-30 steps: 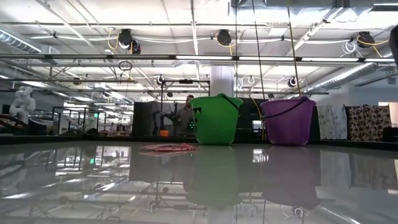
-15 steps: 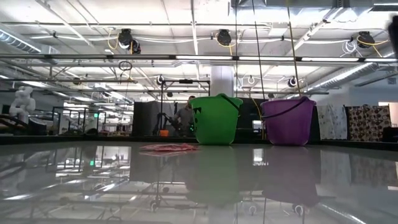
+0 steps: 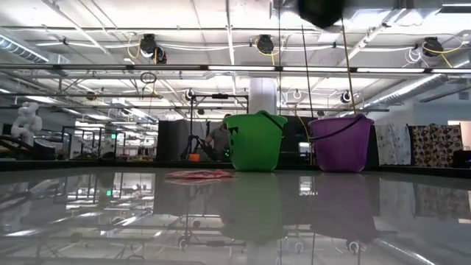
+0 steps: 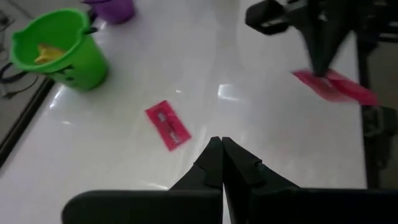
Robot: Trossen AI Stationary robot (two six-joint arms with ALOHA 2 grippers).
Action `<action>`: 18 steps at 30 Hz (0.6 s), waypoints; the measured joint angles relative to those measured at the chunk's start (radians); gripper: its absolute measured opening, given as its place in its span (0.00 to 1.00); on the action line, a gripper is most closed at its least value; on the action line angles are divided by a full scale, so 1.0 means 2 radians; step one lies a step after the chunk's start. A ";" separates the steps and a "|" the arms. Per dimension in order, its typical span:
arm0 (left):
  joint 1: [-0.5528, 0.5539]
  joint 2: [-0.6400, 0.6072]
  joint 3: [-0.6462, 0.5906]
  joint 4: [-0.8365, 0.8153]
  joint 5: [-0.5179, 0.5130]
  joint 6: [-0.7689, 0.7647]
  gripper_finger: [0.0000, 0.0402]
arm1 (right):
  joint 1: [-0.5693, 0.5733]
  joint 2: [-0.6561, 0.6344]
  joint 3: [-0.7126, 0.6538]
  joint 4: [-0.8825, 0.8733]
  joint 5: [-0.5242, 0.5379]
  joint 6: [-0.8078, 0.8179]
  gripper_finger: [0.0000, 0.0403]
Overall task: Sort candy by brand, put in halloween buckets
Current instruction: Put the red candy into the bottom violet bucket
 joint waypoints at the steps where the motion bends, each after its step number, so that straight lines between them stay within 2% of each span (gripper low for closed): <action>1: 0.003 -0.009 -0.010 0.000 -0.003 -0.006 0.00 | -0.010 0.004 0.003 0.032 -0.002 -0.029 0.00; 6: 0.028 -0.063 -0.078 0.006 -0.016 -0.056 0.00 | -0.061 0.038 0.028 0.157 -0.056 -0.142 0.00; 11: 0.067 -0.119 -0.153 0.013 -0.012 -0.102 0.00 | -0.098 0.101 0.089 0.234 -0.126 -0.248 0.00; 14: 0.092 -0.152 -0.189 0.025 -0.012 -0.096 0.00 | -0.113 0.160 0.152 0.255 -0.172 -0.269 0.00; 18: 0.133 -0.196 -0.227 0.040 -0.005 -0.036 0.00 | -0.119 0.254 0.274 0.262 -0.184 -0.296 0.00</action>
